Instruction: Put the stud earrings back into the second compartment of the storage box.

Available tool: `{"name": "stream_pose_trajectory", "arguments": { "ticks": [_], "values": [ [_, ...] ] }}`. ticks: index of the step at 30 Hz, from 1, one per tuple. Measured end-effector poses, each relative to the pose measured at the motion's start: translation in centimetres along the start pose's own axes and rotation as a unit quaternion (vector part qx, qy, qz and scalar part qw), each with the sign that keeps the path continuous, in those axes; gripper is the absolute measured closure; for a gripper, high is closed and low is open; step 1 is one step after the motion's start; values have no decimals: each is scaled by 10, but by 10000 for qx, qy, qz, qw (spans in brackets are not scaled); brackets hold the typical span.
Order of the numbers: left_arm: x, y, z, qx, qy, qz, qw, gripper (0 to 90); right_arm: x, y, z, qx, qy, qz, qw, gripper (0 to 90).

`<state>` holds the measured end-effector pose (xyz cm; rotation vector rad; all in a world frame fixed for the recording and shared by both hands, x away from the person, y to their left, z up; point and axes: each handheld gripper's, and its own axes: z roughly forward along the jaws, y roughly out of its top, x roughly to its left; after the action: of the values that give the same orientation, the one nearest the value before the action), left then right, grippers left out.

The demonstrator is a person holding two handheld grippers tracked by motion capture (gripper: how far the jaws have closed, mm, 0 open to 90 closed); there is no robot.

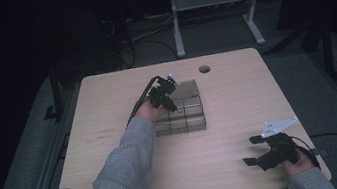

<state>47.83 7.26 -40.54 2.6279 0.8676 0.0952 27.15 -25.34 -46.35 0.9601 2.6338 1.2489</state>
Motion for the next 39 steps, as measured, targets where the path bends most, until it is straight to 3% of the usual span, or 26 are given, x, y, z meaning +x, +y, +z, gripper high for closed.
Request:
{"name": "stream_pose_trajectory", "arguments": {
  "ticks": [17, 24, 32, 39],
  "values": [
    [3, 4, 27, 284, -46, -117, 9995, 843, -1, -1, 0, -12, 5, 30, 10000, 145],
    [3, 4, 30, 351, -54, -110, 9993, 840, 0, -1, 0, 6, -3, 13, 10000, 145],
    [3, 4, 28, 298, -61, -114, 9995, 777, 0, -1, 0, -14, -2, 27, 10000, 145],
    [0, 5, 25, 256, 20, -9, 9997, 757, 0, -1, 0, -7, -9, 6, 10000, 145]
  ]
}}
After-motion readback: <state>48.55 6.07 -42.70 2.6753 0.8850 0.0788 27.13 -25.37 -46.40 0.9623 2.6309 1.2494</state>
